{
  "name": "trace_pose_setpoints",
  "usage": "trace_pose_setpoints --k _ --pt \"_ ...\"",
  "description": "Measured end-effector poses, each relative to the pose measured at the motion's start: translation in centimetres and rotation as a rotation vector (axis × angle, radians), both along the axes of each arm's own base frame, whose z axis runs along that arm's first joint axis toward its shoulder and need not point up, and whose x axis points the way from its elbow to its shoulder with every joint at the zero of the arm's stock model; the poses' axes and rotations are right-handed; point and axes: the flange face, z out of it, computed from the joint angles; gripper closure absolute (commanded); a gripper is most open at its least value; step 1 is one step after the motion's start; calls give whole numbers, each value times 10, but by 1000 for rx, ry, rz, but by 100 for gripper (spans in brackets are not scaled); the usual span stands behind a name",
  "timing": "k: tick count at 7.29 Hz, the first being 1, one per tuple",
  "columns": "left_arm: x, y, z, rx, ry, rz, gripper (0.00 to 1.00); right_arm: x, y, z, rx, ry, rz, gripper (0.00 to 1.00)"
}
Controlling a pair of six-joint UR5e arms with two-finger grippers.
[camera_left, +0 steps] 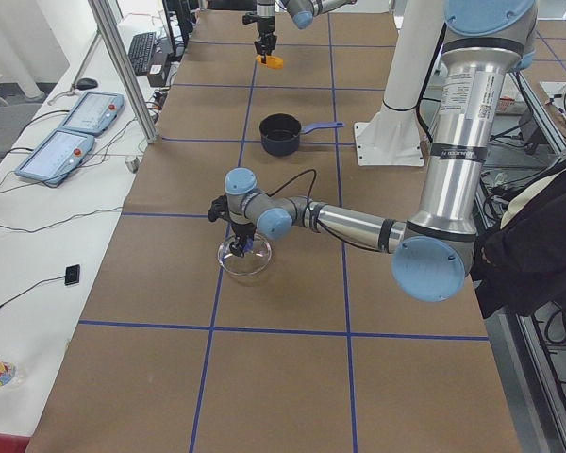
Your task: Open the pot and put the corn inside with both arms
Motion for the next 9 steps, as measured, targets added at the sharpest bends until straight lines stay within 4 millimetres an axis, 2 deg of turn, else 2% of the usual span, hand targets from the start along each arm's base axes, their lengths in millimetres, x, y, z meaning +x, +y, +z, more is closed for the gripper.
trace_pose_setpoints --k 1,3,4,6,8,9 --pt "1 -2 6 5 4 0 30 -7 2 -10 -7 -7 9 92" --pt "4 -4 12 7 9 2 3 -16 11 -25 -26 -23 24 92" --pt "5 -4 10 10 13 4 3 -23 15 -34 -39 -30 37 92" --pt "0 -6 3 -4 47 13 3 -45 26 -65 -62 -36 50 92" --pt "-21 -13 -6 -23 91 -1 2 -76 41 -104 -69 -14 55 92" --pt "-37 -17 -19 -29 120 -13 2 -96 52 -121 -67 3 57 92"
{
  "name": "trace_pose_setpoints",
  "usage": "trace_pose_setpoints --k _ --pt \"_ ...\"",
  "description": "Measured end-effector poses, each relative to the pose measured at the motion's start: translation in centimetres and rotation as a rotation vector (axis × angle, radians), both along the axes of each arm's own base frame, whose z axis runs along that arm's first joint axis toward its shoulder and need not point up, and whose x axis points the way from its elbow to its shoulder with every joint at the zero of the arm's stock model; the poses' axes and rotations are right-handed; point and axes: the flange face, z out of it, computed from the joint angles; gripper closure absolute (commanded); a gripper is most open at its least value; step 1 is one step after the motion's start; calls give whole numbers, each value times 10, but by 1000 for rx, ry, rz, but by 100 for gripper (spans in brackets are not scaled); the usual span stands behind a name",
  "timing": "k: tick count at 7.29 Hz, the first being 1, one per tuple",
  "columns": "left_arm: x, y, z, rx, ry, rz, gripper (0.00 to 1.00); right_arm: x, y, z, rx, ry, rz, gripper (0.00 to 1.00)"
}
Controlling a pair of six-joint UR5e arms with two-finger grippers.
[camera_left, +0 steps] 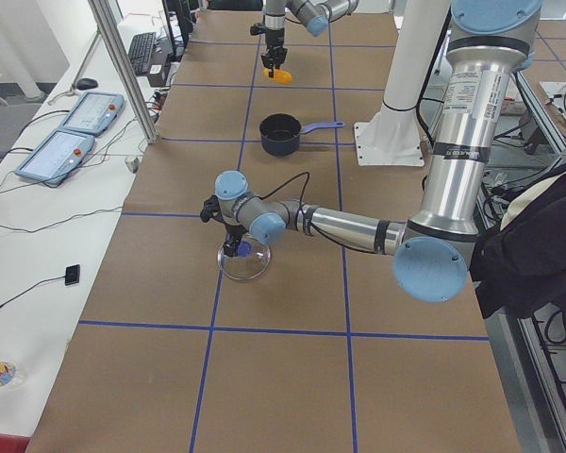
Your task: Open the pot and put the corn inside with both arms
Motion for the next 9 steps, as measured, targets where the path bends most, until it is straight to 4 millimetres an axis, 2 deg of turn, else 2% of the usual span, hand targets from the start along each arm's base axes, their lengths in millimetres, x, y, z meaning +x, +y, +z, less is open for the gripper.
trace_pose_setpoints --k 2,4,6,9 --pt "-31 -1 -40 -40 37 -18 2 -48 29 -19 31 33 -13 91" --pt "-47 8 -82 -66 39 -30 2 -99 50 -34 54 55 -26 91" --pt "-54 16 -97 -65 41 -34 2 -136 49 -57 46 60 -21 91" --pt "-60 21 -100 -40 42 -26 2 -168 33 -71 44 87 -4 91"
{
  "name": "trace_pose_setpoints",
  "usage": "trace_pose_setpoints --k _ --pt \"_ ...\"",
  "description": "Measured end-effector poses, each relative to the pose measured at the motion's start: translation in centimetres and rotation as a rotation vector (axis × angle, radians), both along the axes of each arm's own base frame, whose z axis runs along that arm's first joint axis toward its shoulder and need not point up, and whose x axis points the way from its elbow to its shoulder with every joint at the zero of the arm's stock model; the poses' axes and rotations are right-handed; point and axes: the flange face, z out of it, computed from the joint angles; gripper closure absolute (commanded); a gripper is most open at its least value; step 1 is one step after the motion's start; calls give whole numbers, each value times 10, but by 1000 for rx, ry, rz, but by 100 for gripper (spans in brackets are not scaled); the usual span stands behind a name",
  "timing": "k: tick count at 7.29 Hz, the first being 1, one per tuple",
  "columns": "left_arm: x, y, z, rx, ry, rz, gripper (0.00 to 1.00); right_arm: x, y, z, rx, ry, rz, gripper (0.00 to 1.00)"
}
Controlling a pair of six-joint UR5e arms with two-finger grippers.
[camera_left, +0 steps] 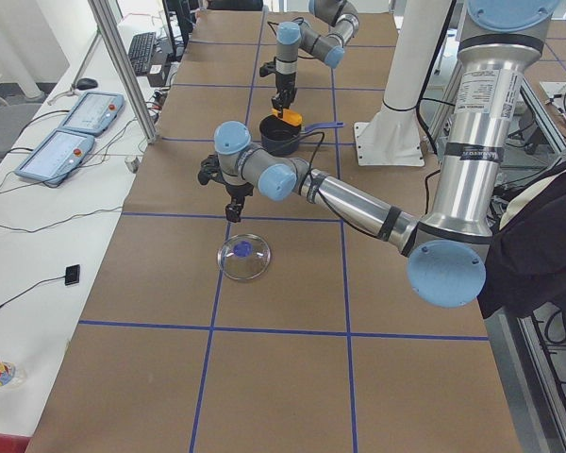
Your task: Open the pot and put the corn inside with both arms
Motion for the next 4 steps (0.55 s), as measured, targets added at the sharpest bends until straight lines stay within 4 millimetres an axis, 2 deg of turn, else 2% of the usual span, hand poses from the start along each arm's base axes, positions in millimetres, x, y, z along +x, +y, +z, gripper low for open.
trace_pose_setpoints --k 1,2,3,4 --pt "-1 1 3 4 -2 5 2 -7 -4 -2 -2 8 2 87" --pt "-2 3 6 9 -6 12 2 -12 -7 -1 -4 17 3 8" --pt "-2 3 8 11 -8 17 2 -16 -9 3 -5 26 1 0" --pt "-2 3 9 11 -9 19 2 -18 -11 7 -4 34 0 0"
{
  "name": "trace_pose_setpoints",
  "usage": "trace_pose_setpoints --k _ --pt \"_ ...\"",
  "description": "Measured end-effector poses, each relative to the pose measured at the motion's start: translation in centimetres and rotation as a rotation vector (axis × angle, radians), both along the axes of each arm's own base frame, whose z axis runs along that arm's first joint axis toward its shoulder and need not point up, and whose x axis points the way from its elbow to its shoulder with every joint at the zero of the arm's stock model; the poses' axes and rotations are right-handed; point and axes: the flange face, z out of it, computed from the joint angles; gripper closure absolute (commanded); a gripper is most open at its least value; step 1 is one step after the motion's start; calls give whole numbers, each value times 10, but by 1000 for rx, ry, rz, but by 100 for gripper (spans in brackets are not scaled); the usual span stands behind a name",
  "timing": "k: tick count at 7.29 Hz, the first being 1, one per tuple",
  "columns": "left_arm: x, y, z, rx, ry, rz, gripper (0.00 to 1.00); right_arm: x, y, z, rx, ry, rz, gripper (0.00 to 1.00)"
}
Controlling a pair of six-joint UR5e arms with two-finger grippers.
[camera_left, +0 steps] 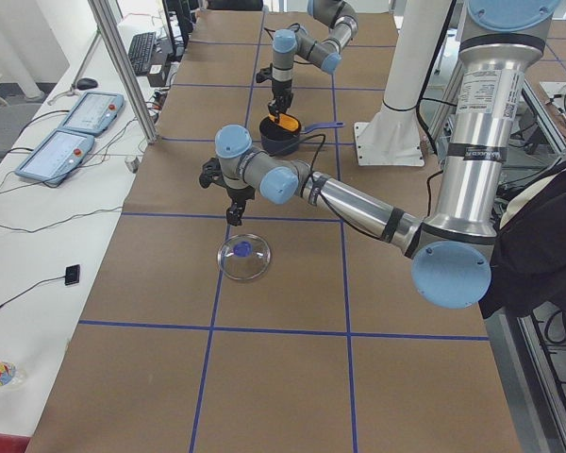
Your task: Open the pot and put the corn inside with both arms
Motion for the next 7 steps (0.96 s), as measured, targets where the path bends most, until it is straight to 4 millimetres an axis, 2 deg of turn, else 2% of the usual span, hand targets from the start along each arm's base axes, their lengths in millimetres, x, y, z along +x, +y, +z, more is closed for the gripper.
trace_pose_setpoints --k 2,3,4,5,6,7 --pt "-2 0 1 2 -1 -1 2 7 -6 -1 24 -3 -3 0" --pt "-5 -1 2 8 -3 1 2 27 -21 -4 55 -14 -10 0" --pt "-13 -4 4 13 -14 8 2 62 -49 -1 93 -26 -23 0" --pt "-28 -9 7 14 -35 22 2 105 -82 11 126 -28 -46 0" --pt "-47 -14 10 18 -57 36 2 151 -110 38 171 -15 -83 0" --pt "-67 -18 13 30 -72 44 2 192 -126 67 223 9 -113 0"
